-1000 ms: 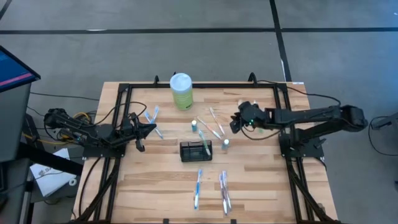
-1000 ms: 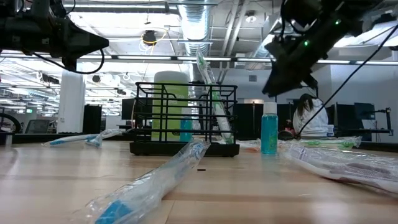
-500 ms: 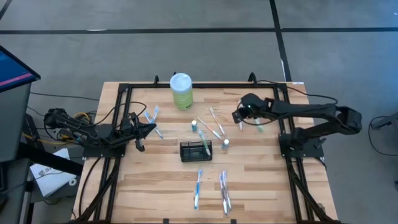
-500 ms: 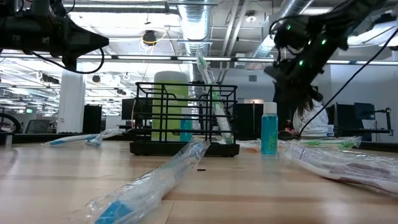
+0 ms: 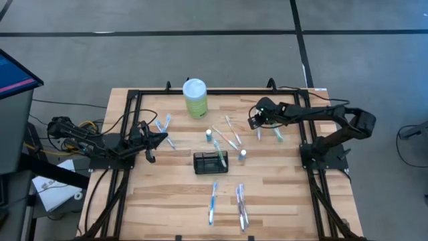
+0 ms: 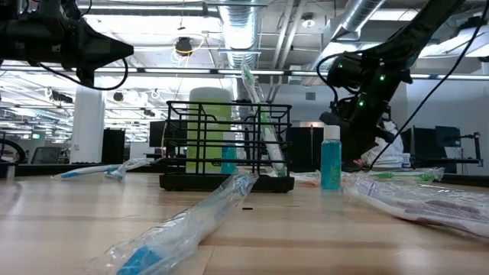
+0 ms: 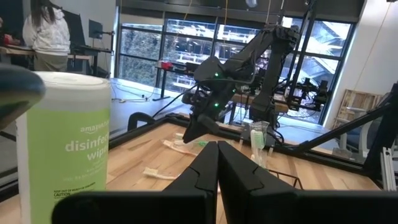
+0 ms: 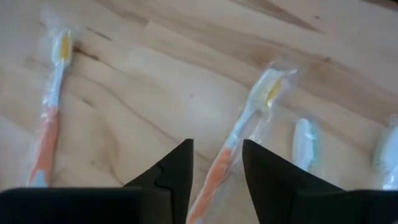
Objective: Pick & Place toothbrushing station
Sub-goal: Put the right orange toothbrush into the wire organizer
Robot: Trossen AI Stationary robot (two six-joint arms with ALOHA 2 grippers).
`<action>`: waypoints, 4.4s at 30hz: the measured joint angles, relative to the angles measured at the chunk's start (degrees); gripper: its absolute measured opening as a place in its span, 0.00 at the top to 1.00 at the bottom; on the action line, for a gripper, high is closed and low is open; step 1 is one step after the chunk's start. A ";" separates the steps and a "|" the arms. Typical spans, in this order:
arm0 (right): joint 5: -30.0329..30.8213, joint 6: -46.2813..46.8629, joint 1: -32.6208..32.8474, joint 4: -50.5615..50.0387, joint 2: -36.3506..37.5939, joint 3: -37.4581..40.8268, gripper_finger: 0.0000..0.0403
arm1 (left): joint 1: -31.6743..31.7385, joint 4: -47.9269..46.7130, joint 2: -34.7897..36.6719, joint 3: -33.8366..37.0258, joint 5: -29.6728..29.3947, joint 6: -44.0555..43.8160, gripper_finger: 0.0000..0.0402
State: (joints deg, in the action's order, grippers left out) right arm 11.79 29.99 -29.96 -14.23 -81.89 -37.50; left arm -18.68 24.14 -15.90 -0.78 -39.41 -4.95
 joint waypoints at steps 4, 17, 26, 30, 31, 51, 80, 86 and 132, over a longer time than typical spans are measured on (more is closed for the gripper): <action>-0.59 -0.01 -1.50 -0.14 0.00 -0.01 0.58 | 0.00 0.02 -0.02 0.00 0.01 0.07 1.00; -2.39 -0.03 -3.64 0.12 0.01 -0.01 0.55 | 0.00 0.35 0.00 0.00 0.00 0.15 1.00; -2.96 -0.02 -3.97 1.11 0.02 0.18 0.59 | 0.00 0.42 0.00 0.00 0.00 0.15 1.00; -2.96 -0.01 -3.96 1.13 0.02 0.21 0.58 | 0.00 0.44 0.00 0.00 0.01 0.15 1.00; -2.97 -0.01 -3.97 1.12 0.02 0.23 0.57 | 0.00 0.44 -0.01 0.00 0.01 0.15 1.00; -4.31 0.32 -3.53 3.67 -7.82 -1.04 0.57 | 0.00 0.87 0.00 0.00 -0.01 0.13 1.00; -2.26 -1.49 -3.80 -1.17 -8.44 -2.24 0.95 | 0.00 0.92 0.00 -0.01 -0.01 0.16 1.00; -2.51 -2.17 -3.77 -0.04 -8.44 -2.24 0.99 | 0.00 0.96 0.00 0.00 -0.01 0.16 1.00; 7.78 -18.85 35.64 72.64 4.10 10.73 1.00 | 0.00 1.18 -0.02 0.00 -0.03 0.11 1.00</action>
State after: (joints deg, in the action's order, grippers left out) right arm 19.58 11.14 5.68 58.41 -77.79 -26.77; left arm -18.68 25.32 -15.92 -0.78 -39.44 -4.84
